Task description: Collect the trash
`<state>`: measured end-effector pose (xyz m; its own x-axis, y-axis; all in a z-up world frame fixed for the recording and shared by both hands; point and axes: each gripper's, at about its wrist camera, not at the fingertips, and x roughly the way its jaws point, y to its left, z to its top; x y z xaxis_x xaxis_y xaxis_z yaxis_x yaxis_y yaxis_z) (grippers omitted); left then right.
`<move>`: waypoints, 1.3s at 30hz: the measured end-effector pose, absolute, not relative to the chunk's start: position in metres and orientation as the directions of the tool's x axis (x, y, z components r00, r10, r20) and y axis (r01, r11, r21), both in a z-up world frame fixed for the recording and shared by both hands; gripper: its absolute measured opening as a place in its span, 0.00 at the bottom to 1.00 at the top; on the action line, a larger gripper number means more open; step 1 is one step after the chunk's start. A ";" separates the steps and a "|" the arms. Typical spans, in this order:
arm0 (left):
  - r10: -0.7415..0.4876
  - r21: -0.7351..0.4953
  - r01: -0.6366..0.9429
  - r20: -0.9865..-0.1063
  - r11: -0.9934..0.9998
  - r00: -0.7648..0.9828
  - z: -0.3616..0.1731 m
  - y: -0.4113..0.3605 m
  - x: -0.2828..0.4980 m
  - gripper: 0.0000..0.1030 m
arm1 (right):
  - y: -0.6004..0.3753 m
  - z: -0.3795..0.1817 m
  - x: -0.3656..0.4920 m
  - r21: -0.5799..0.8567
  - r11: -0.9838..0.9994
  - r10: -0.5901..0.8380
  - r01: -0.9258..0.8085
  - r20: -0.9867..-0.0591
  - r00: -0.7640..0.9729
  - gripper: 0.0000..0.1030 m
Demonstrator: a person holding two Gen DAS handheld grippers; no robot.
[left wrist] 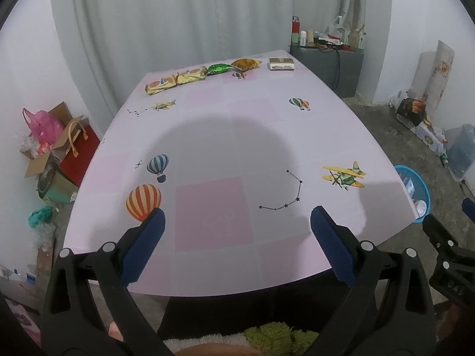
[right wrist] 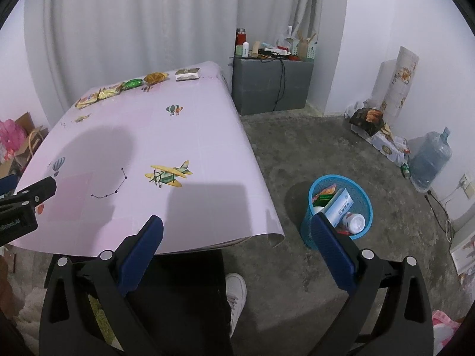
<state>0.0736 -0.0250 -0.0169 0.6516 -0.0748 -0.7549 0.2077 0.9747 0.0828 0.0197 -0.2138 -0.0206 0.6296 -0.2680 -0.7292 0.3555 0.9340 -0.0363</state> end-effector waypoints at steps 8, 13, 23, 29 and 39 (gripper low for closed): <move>-0.065 0.093 0.203 -0.753 0.975 0.655 -0.018 -0.025 0.072 0.91 | -0.213 -0.021 0.020 -0.038 0.932 -0.272 0.360 -0.731 0.626 0.94; -0.061 0.095 0.199 -0.752 0.975 0.657 -0.019 -0.024 0.072 0.91 | -0.214 -0.021 0.020 -0.036 0.934 -0.268 0.357 -0.730 0.628 0.94; -0.056 0.099 0.198 -0.753 0.975 0.655 -0.019 -0.023 0.072 0.91 | -0.213 -0.021 0.020 -0.035 0.932 -0.269 0.360 -0.732 0.626 0.94; -0.057 0.099 0.198 -0.754 0.975 0.654 -0.019 -0.022 0.072 0.91 | -0.212 -0.021 0.020 -0.037 0.933 -0.269 0.357 -0.731 0.627 0.94; -0.053 0.097 0.189 -0.750 0.977 0.659 -0.019 -0.019 0.072 0.91 | -0.212 -0.021 0.020 -0.035 0.932 -0.270 0.361 -0.731 0.626 0.94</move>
<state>0.0724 -0.0190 -0.0192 0.6589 -0.0529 -0.7504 0.1885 0.9773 0.0966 0.0203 -0.2116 -0.0214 0.6263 -0.2698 -0.7314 0.3605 0.9321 -0.0351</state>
